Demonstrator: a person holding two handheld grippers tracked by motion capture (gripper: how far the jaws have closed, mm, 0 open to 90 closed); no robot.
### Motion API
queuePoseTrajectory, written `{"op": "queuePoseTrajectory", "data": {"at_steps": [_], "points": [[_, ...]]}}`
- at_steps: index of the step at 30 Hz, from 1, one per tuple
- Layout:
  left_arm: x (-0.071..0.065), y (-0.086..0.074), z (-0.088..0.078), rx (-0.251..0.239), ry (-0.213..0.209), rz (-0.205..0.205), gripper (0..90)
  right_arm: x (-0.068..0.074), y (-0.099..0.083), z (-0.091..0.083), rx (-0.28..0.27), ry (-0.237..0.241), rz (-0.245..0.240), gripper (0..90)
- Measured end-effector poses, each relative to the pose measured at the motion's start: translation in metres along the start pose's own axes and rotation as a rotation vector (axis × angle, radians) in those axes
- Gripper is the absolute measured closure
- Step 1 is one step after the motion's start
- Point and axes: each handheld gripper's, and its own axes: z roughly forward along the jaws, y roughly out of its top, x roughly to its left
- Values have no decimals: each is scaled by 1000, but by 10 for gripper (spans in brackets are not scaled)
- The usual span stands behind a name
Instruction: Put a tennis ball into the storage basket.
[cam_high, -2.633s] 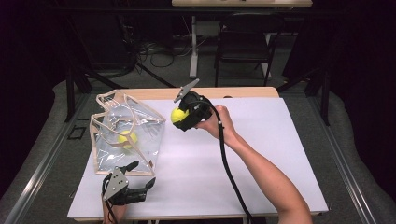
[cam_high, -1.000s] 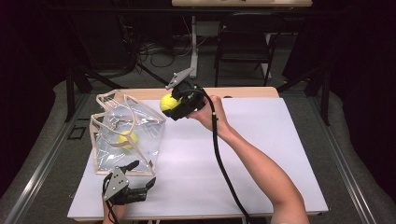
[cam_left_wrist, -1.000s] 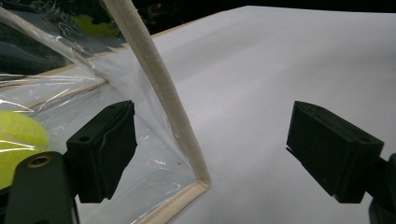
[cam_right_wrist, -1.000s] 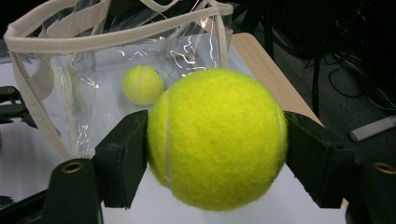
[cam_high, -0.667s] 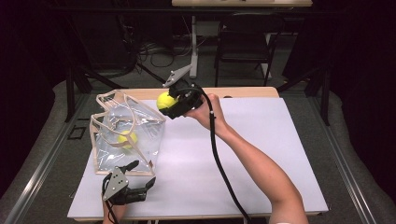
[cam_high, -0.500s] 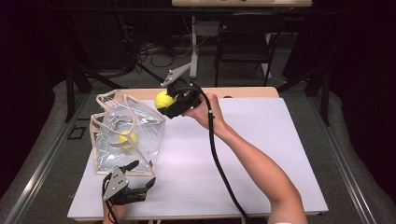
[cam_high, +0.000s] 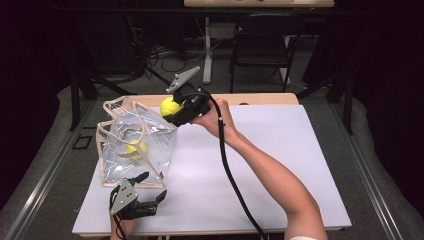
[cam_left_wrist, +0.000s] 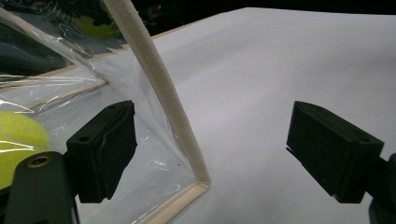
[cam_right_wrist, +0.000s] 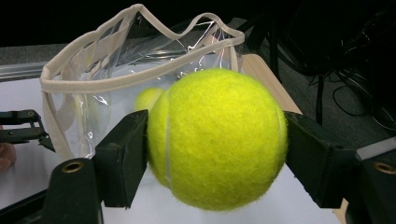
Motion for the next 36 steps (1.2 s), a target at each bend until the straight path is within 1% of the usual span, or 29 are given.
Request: {"op": "queuePoseTrajectory", "data": {"at_steps": [6,11,13,15,17,21,23,26,28,34,36], "points": [[1,-1,0,0,4,-14,160,5,5,6,6,8,-13,258],[0,0,-1,3,-1,-1,160,6,9,8,-10,13,-12,258],[0,0,-1,-1,-1,-6,160,5,11,9,-12,15,-11,258],[1,-1,-1,3,0,-2,160,5,12,9,-19,21,-6,258],[1,-1,0,1,0,-11,160,6,13,10,-18,21,-10,258],[0,-1,0,3,-3,-7,160,6,14,12,-25,23,-5,258],[0,-1,0,4,-5,5,160,6,14,13,-22,22,-5,258],[1,-1,-1,-5,-2,-5,160,8,15,15,-33,19,-12,258],[2,-2,-1,0,-4,-10,160,8,17,16,-37,25,-12,258],[0,-1,-1,-1,-10,5,160,9,20,19,-53,30,-7,258],[1,-1,-1,-4,-8,-4,160,10,21,19,-59,30,-8,258]]}}
